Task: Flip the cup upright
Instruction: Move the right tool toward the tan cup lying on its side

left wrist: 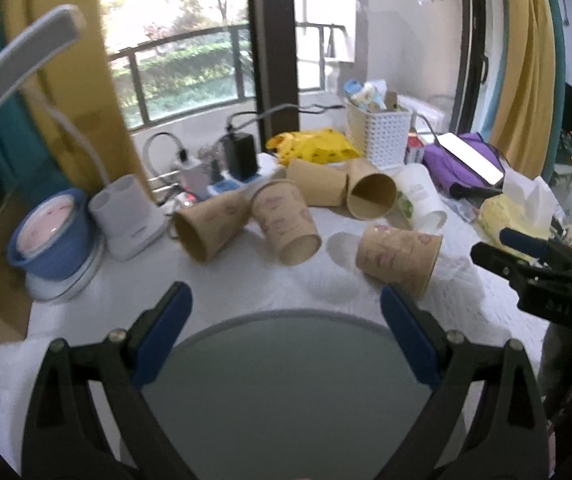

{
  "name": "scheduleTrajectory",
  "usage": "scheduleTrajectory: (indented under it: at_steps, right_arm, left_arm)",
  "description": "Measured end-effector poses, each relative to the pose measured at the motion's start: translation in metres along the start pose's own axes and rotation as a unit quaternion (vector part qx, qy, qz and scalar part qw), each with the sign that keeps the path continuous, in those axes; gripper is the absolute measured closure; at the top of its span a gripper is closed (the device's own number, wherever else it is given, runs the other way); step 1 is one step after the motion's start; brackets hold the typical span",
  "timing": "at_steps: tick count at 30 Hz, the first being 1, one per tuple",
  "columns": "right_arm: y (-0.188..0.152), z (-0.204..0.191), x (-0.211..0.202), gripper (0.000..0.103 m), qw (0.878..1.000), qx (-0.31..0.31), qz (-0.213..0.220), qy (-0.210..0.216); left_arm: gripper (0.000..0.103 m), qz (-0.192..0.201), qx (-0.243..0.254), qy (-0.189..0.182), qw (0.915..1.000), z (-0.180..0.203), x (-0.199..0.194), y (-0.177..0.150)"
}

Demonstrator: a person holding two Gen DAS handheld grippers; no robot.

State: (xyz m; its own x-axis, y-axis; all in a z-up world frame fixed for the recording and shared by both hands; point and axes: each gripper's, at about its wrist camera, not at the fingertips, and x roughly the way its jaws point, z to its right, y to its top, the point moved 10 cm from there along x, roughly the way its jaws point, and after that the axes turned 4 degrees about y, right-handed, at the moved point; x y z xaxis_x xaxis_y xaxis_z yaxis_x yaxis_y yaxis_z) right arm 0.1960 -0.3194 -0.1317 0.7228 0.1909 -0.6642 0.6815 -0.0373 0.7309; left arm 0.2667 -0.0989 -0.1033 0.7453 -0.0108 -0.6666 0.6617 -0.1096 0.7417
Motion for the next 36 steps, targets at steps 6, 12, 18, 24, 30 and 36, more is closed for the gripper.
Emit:
scheduleTrajectory:
  at_steps: [6,12,18,24,30,36]
  right_arm:
    - [0.016,0.015,0.019,0.023,1.000,0.009,-0.001,0.009]
    - [0.032,0.027,0.039,0.023,1.000,0.022,0.000,0.011]
    - [0.042,0.045,0.054,0.023,0.999,0.046,-0.003,0.004]
    - [0.043,0.060,0.062,0.023,0.998,0.059,-0.002,-0.007]
    - [0.038,0.072,0.066,0.023,0.997,0.075,-0.005,-0.013]
    - [0.035,0.078,0.067,0.023,0.996,0.088,-0.005,-0.013]
  left_arm:
    - [0.007,-0.012,0.032,-0.007,0.9994,0.020,0.040,0.033]
    - [0.007,-0.023,0.064,-0.019,0.9975,0.038,0.076,0.059]
    - [0.007,-0.041,0.075,-0.056,0.9948,0.068,0.112,0.084]
    - [0.007,-0.077,0.063,-0.087,0.9913,0.095,0.156,0.100]
    - [0.007,-0.122,0.033,-0.099,0.9871,0.099,0.187,0.099]
    - [0.007,-0.128,0.035,-0.103,0.9858,0.108,0.198,0.104]
